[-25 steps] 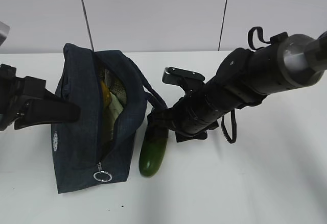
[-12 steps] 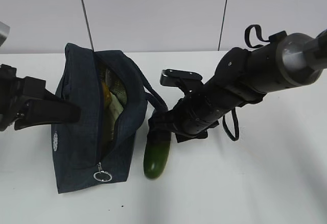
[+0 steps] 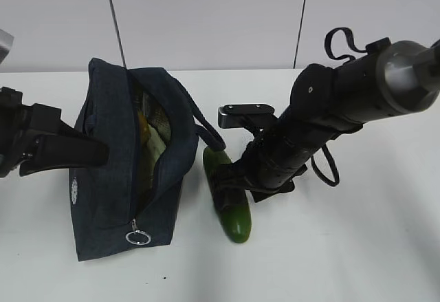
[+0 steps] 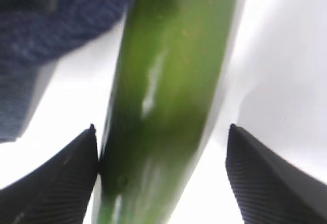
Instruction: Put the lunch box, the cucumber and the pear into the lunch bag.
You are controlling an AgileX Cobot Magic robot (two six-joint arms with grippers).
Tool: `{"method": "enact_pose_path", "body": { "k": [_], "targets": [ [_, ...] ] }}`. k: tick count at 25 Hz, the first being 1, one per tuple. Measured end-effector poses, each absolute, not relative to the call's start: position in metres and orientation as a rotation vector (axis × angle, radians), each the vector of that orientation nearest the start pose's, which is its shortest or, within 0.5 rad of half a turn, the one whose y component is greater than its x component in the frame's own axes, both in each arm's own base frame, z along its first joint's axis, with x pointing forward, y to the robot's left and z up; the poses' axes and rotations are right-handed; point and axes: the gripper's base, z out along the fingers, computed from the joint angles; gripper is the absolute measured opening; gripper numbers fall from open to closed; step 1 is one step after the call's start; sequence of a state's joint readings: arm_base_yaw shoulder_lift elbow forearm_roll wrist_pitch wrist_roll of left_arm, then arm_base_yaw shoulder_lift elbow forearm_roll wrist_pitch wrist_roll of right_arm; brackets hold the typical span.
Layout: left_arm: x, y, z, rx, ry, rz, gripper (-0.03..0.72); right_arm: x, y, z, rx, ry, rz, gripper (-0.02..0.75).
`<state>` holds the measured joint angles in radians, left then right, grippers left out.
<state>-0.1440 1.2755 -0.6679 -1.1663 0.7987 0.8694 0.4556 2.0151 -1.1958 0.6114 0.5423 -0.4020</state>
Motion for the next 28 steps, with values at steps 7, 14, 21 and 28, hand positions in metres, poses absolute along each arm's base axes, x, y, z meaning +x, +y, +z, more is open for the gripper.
{"method": "enact_pose_path", "body": {
  "k": [7,14,21,28],
  "targets": [
    [0.2145,-0.0917,0.2450,0.304,2.405,-1.016,-0.014,0.3345,0.1852,0.1302,-0.648,2.854,0.390,0.579],
    [0.2142,-0.0919,0.2450,0.307,2.406,-1.020,-0.014,0.3351,0.1851,0.1319,-0.660,2.861,0.381,0.478],
    [0.2141,-0.0920,0.2451,0.308,2.406,-1.021,-0.014,0.3344,0.1849,0.1317,-0.671,2.866,0.379,0.470],
    [0.2141,-0.0920,0.2451,0.308,2.406,-1.022,-0.014,0.3330,0.1845,0.1315,-0.694,2.886,0.376,0.448]
  ]
}}
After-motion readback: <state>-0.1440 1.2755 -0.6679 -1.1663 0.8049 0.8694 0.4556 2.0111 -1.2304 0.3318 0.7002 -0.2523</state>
